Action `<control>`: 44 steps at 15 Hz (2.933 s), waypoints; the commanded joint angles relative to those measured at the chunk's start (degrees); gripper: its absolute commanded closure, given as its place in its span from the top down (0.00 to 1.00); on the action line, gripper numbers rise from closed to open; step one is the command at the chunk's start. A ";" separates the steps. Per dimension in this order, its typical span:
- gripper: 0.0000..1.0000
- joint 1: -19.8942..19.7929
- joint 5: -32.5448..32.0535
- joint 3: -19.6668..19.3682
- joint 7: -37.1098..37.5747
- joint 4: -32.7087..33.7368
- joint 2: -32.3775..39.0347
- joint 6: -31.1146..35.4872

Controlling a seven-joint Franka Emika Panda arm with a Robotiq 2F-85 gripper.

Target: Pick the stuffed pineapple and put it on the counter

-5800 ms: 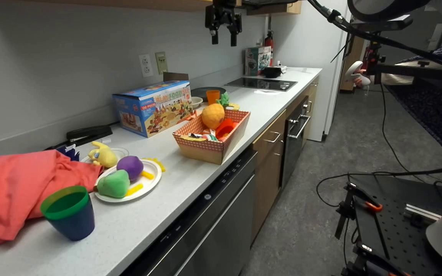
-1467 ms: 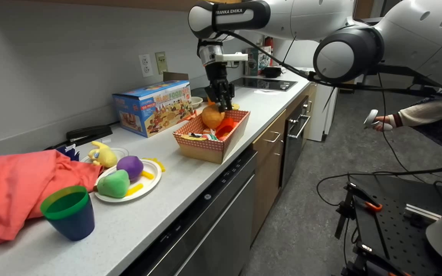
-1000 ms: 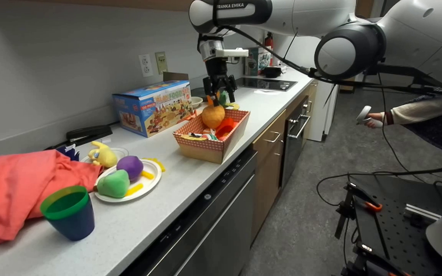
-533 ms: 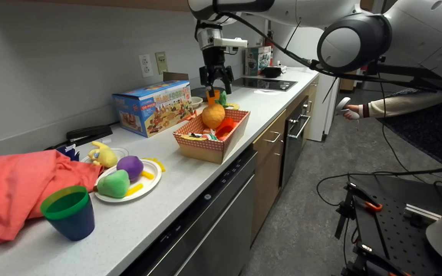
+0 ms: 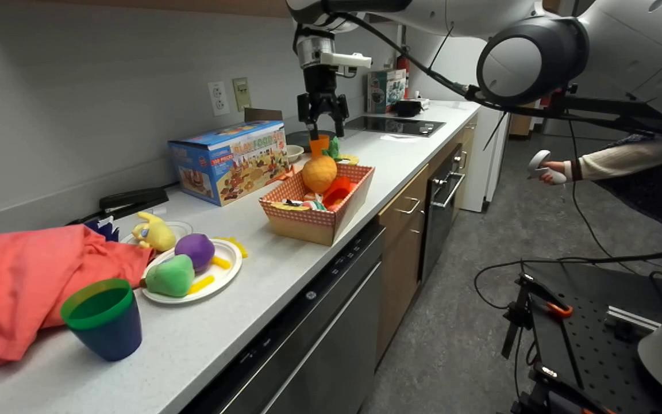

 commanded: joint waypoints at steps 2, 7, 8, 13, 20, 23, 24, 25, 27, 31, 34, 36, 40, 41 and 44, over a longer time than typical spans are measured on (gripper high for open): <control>1.00 -1.97 1.76 1.71 0.30 0.19 -0.81 -1.45; 1.00 -0.97 1.75 1.95 1.81 -0.61 -5.12 -2.42; 1.00 -0.71 2.30 2.46 2.29 -0.92 -5.82 -3.25; 1.00 -0.44 1.38 1.70 4.20 0.33 -4.46 -2.70; 1.00 -1.38 2.02 2.15 4.22 1.02 -2.42 -3.49; 1.00 0.10 -0.97 0.34 2.87 2.47 -1.15 0.15; 1.00 0.19 -1.23 0.06 4.44 2.65 -1.09 3.19; 1.00 -0.08 -0.92 0.31 4.90 1.63 -1.67 5.19; 1.00 0.23 -1.98 -0.31 5.10 1.28 -2.25 10.56; 1.00 0.30 -2.26 -0.23 5.75 0.45 -3.09 16.64; 1.00 0.49 -1.87 0.45 4.28 -0.80 -3.55 15.22; 1.00 0.76 -1.79 0.62 4.07 0.80 -2.24 13.30; 1.00 1.33 -1.45 1.05 4.16 1.06 -0.73 9.59; 1.00 1.48 -1.50 1.02 4.17 1.19 -0.10 8.77; 1.00 1.28 -1.61 0.86 3.76 1.85 1.92 6.69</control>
